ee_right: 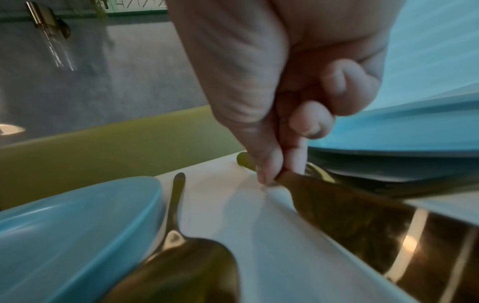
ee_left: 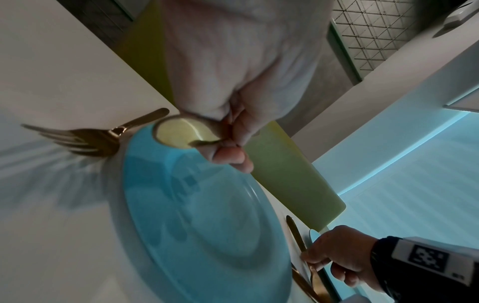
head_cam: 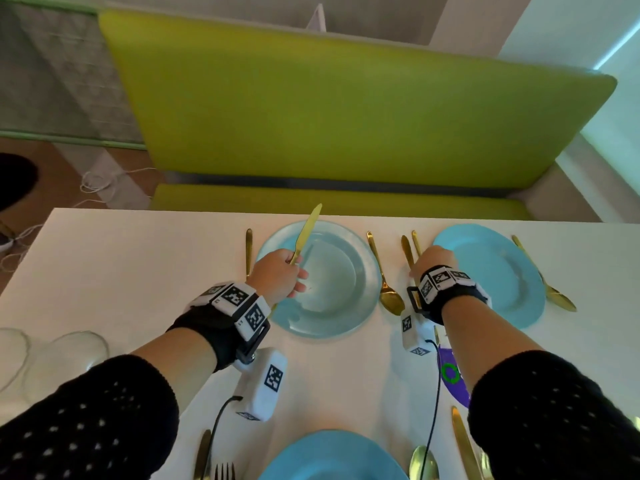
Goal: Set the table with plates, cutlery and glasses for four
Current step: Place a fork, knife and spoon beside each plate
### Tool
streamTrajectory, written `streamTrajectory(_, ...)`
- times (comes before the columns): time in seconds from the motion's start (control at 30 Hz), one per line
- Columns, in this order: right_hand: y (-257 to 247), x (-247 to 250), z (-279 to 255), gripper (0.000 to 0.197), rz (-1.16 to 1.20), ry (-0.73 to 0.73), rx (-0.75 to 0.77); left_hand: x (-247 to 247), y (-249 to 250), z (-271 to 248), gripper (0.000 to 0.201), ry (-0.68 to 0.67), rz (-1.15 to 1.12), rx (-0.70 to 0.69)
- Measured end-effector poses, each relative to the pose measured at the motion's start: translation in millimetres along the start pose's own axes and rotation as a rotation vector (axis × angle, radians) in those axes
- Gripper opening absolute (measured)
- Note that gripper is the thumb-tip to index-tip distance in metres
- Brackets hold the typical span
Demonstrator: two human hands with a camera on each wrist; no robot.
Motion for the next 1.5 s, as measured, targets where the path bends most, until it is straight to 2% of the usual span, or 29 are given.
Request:
streamTrajectory(0.3, 3.5, -2.5, 8.1, 0.018, 0.123, 0.060, -0.061, -3.7, 0.4, 1.4, 0.019, -0.005, 0.006, 0.008)
streamTrajectory(0.5, 4.0, -1.4, 9.8, 0.021, 0.112, 0.096, -0.042, -3.3, -0.9, 0.7, 0.019, -0.010, -0.004, 0.019)
streamTrajectory(0.7, 3.8, -3.0, 14.9, 0.032, 0.144, 0.048, 0.018, 3.6, -6.4, 2.0, 0.018, 0.024, -0.012, 0.030)
streamTrajectory(0.87, 1.3, -1.5, 11.0, 0.020, 0.034, 0.068, 0.015, 4.5, -7.8, -1.6, 0.018, 0.028, -0.003, 0.026)
streamTrajectory(1.03, 4.6, 1.5, 6.8, 0.016, 0.075, 0.097, -0.005, 1.4, -7.6, -5.9, 0.018, 0.023, 0.009, 0.023)
streamTrajectory(1.1, 0.7, 6.0, 2.4, 0.023, 0.082, 0.087, 0.009, -1.1, -7.7, -7.6, 0.019, 0.022, -0.002, 0.027)
streamTrajectory(1.2, -14.8, 5.5, -0.6, 0.050, 0.020, -0.033, 0.079, -5.5, -7.1, -11.5, 0.020, 0.016, -0.010, 0.030)
streamTrajectory(1.27, -24.8, 1.2, -1.9, 0.055, -0.004, -0.065, 0.136, -7.5, -6.3, -14.7, 0.020, 0.016, -0.003, 0.027)
streamTrajectory(1.37, -34.7, -6.0, -7.3, 0.042, -0.058, -0.106, 0.198, -8.7, -5.4, -17.9, 0.021, 0.015, -0.003, 0.028)
streamTrajectory(1.5, -40.3, -10.3, -12.7, 0.029, -0.032, -0.132, 0.184, -5.5, -4.9, -20.2, 0.020, 0.014, -0.006, 0.020)
Point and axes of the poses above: each hand's wrist, its own z-axis towards the middle knuckle, its own x-axis out of the back of the hand, y = z × x, the point moved 5 cm from there along z, towards the middle knuckle, and after that the axes turned 10 degrees about x, right-handed, at the moved point
